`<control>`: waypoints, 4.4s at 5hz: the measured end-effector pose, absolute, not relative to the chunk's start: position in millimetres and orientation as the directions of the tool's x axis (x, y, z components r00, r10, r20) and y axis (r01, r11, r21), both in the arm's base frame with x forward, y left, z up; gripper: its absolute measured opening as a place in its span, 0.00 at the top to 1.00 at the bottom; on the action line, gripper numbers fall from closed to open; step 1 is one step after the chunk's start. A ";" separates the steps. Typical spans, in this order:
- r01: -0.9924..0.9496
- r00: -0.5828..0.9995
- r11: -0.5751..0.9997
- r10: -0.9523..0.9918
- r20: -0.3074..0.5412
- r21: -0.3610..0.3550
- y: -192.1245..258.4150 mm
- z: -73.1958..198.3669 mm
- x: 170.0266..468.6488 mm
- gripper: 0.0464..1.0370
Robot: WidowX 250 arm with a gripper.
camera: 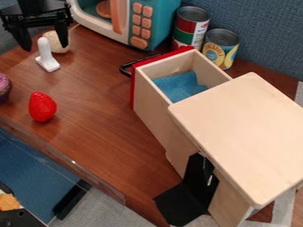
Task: Put the white thing in the drawer
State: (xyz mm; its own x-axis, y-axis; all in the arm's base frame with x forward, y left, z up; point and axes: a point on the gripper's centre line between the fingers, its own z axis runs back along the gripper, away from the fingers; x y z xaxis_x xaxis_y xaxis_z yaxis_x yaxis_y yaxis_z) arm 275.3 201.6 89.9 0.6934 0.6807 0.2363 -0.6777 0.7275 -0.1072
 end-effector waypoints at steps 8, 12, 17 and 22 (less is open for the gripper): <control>-0.936 0.278 0.316 0.934 0.227 -0.157 253.6 52.6 329.8 0.37; -0.908 0.332 0.368 0.923 0.193 -0.198 233.3 78.8 332.2 0.70; -0.604 0.645 0.715 0.698 0.311 -0.352 90.0 186.1 358.0 0.70; -0.461 0.780 0.838 0.539 0.317 -0.291 -22.9 137.9 329.2 0.70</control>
State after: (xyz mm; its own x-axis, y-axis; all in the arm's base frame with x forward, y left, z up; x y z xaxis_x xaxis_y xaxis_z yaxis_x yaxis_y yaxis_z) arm 329.2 -22.9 137.9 0.7800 0.5394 0.3173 -0.4612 0.8382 -0.2911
